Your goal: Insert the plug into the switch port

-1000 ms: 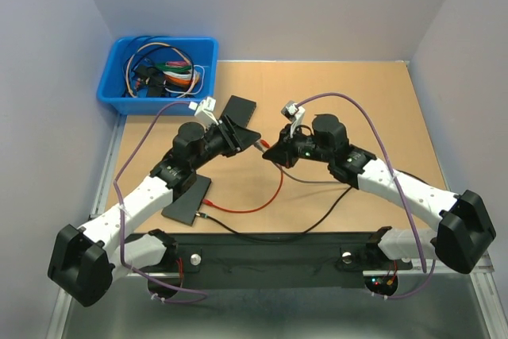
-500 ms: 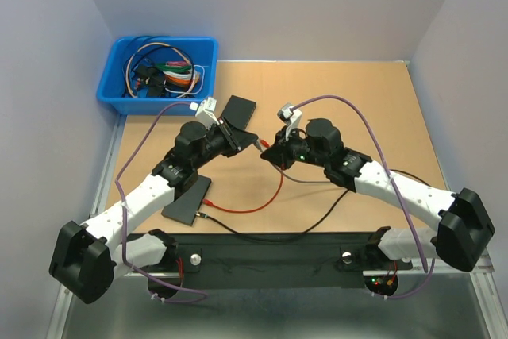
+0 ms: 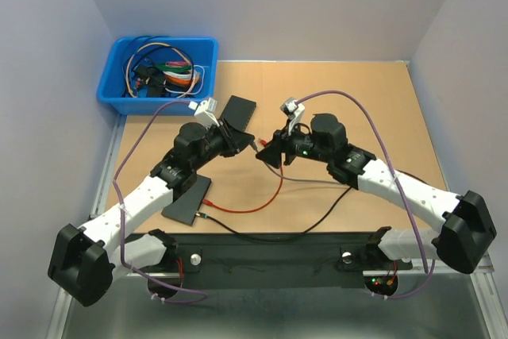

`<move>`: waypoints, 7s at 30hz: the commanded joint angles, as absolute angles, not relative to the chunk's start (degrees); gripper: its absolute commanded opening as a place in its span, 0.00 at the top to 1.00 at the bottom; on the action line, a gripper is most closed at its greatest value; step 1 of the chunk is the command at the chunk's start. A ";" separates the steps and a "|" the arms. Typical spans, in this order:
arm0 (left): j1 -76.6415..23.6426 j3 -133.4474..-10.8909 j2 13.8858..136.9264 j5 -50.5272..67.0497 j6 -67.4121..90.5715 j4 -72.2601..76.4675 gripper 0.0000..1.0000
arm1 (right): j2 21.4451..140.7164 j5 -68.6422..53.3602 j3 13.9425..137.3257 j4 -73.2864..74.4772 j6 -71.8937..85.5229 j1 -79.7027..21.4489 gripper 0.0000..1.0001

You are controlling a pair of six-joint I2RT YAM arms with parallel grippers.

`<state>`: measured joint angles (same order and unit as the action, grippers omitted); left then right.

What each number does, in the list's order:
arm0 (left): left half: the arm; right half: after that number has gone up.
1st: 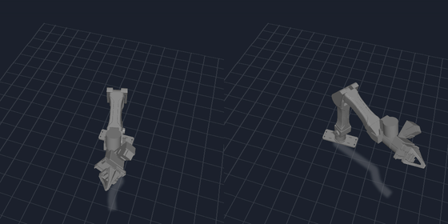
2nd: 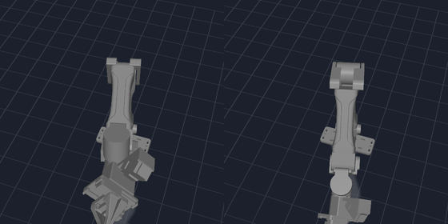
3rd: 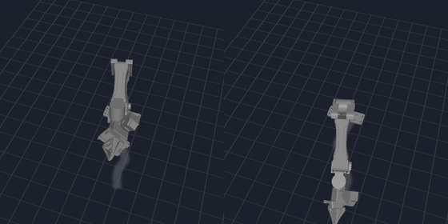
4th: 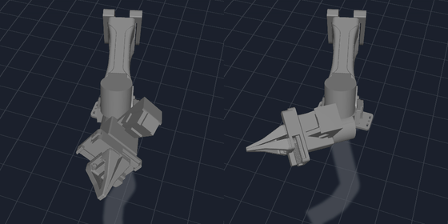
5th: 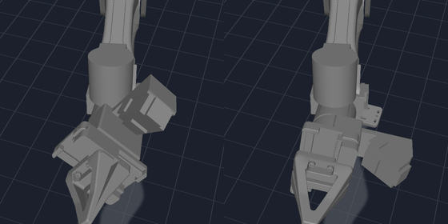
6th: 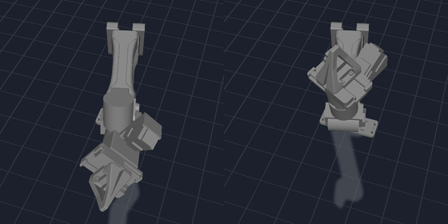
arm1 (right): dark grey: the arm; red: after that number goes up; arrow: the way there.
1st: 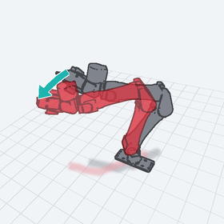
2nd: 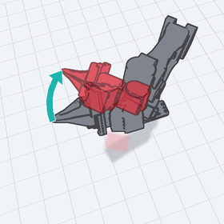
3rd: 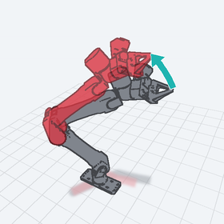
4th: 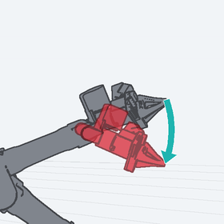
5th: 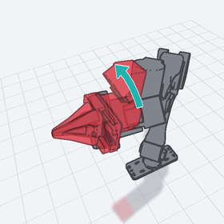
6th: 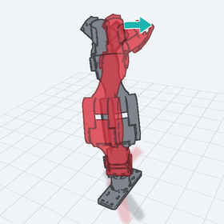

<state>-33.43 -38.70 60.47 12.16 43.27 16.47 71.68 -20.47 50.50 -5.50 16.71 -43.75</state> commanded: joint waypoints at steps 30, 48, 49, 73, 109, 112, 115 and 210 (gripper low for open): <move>-33.75 -32.43 38.50 19.25 34.63 34.89 1.00 | 82.79 -55.81 55.99 -53.96 53.17 -36.39 0.66; -33.75 -31.91 37.79 21.01 35.42 37.88 1.00 | 85.08 -56.25 55.11 -55.81 53.53 -36.39 0.70; -33.75 -31.82 37.79 21.01 35.51 38.14 1.00 | 85.08 -56.25 55.11 -55.81 53.53 -36.39 0.70; -33.84 -30.50 39.64 22.32 37.97 45.09 1.00 | 86.48 -58.62 55.37 -59.24 56.34 -37.00 0.78; -34.45 -29.70 40.43 21.45 36.22 41.77 0.68 | 87.28 -58.71 53.35 -64.78 59.24 -36.22 0.99; -34.37 -30.41 39.55 19.61 34.63 36.58 0.46 | 86.75 -58.97 51.25 -64.51 58.98 -33.50 0.99; -34.45 -30.41 37.71 15.40 31.92 32.00 0.33 | 85.87 -59.15 47.91 -63.46 58.28 -28.85 1.00; -21.45 -54.23 100.11 -0.26 21.97 9.40 0.36 | 108.54 4.83 69.52 12.04 11.87 -47.46 1.00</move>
